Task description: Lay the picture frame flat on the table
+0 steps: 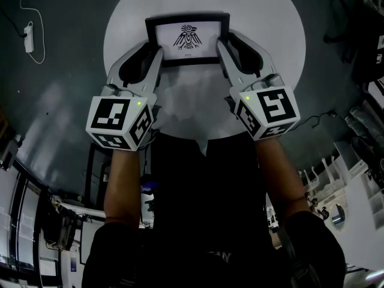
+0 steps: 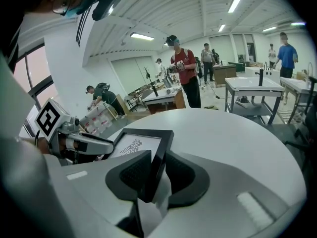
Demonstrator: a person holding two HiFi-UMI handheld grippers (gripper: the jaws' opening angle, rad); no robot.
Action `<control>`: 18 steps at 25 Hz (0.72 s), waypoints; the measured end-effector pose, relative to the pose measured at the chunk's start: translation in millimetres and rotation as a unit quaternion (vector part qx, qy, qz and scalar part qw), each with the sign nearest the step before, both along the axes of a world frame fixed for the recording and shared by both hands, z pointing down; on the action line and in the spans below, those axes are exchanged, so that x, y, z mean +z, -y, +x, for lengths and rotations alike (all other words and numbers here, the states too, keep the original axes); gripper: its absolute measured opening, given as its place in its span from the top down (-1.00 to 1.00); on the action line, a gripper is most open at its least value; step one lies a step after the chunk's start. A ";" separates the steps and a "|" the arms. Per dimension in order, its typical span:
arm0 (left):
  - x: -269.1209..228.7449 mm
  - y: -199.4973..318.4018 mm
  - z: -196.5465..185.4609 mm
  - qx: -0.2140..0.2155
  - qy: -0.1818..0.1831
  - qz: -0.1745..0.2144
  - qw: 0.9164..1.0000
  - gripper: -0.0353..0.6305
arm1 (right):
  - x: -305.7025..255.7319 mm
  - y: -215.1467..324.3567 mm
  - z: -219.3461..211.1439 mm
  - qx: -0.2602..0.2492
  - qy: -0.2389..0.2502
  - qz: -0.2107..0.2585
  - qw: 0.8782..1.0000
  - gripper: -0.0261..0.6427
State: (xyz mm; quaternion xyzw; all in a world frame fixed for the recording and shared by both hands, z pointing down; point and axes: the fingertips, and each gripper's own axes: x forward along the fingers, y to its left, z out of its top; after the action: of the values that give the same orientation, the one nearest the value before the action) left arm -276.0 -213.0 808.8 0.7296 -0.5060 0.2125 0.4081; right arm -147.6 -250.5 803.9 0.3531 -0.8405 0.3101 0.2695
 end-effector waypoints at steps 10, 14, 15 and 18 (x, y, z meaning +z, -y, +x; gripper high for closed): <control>-0.5 0.7 0.5 0.006 0.014 -0.015 1.000 0.61 | 0.4 -0.7 -1.5 -0.026 -0.051 0.017 0.998 0.62; 2.0 -0.7 0.7 0.007 0.020 -0.024 0.999 0.61 | 3.1 -1.6 -2.1 -0.029 -0.063 0.014 0.998 0.61; 3.3 -0.8 0.6 0.006 0.021 -0.026 0.999 0.61 | 4.3 -1.7 -2.2 -0.028 -0.064 0.013 0.997 0.61; 4.8 -1.0 1.1 0.006 0.023 -0.031 0.999 0.61 | 5.8 -1.8 -1.8 -0.028 -0.069 0.011 0.997 0.61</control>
State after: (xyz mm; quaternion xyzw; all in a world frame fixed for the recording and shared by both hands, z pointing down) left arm -274.8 -212.1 813.6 0.7144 -0.5040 0.2478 0.4174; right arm -149.4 -248.6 809.7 0.3527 -0.8330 0.2676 0.3319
